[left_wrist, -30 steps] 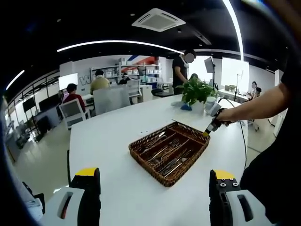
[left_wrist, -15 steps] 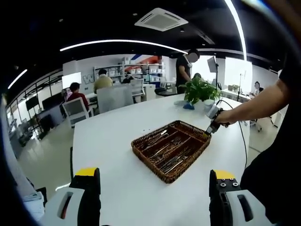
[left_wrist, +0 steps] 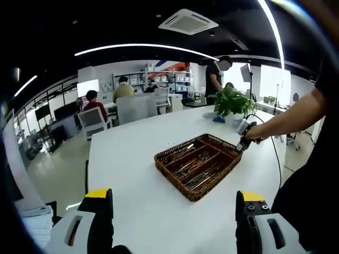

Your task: Arrange the knives, forks, and spoons in their matching storage slots by inserting each utensil handle-first until every utensil is classified and aligned in the correct compartment

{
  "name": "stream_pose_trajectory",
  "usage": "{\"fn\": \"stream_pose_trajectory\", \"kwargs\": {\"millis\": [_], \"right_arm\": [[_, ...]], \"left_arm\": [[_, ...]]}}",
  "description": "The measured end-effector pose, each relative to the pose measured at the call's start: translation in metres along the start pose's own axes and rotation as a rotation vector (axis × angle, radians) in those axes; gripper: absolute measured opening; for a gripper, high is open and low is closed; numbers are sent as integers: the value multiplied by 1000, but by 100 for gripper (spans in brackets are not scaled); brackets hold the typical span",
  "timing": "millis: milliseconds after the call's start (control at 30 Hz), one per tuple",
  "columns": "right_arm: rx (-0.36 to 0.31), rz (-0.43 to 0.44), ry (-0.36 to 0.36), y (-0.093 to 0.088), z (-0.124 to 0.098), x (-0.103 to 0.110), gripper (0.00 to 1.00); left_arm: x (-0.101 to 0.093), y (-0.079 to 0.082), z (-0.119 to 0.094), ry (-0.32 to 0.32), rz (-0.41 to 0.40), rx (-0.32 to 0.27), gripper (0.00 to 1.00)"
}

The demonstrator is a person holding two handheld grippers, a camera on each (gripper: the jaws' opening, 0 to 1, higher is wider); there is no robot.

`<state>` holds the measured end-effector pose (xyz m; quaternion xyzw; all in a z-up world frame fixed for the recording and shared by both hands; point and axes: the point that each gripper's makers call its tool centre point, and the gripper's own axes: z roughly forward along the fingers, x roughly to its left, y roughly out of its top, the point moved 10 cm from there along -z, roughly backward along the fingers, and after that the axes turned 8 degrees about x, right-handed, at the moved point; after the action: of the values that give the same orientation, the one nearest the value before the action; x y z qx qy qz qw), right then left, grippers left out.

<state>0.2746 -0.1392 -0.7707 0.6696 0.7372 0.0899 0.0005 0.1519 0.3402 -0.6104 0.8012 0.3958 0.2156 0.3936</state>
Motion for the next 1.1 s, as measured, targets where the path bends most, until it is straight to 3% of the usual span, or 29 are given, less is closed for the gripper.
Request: {"fn": "stream_pose_trajectory", "kwargs": {"millis": [433,700,767,867,967,1100], "right_arm": [[23,7,11,3,5,-2,4],[-5,-88,-25,6,4,0,5],[-41,-132,-50,8,1,0,12],[-70,-125,-28,9,-3,3,26],[-142,-168,-30,12,-11,6,32],[-186,-206,-7,10,-24,12,34]], "left_arm": [[-8,-4,-7,19,-14,14,100],[-12,-1,-5,27,-4,14,100],[-12,-1,-5,25,-3,13,100],[-12,-2,-5,24,-3,11,100],[-12,-2,-4,15,-5,5,100],[-14,-1,0,-21,-21,-2,100]]}}
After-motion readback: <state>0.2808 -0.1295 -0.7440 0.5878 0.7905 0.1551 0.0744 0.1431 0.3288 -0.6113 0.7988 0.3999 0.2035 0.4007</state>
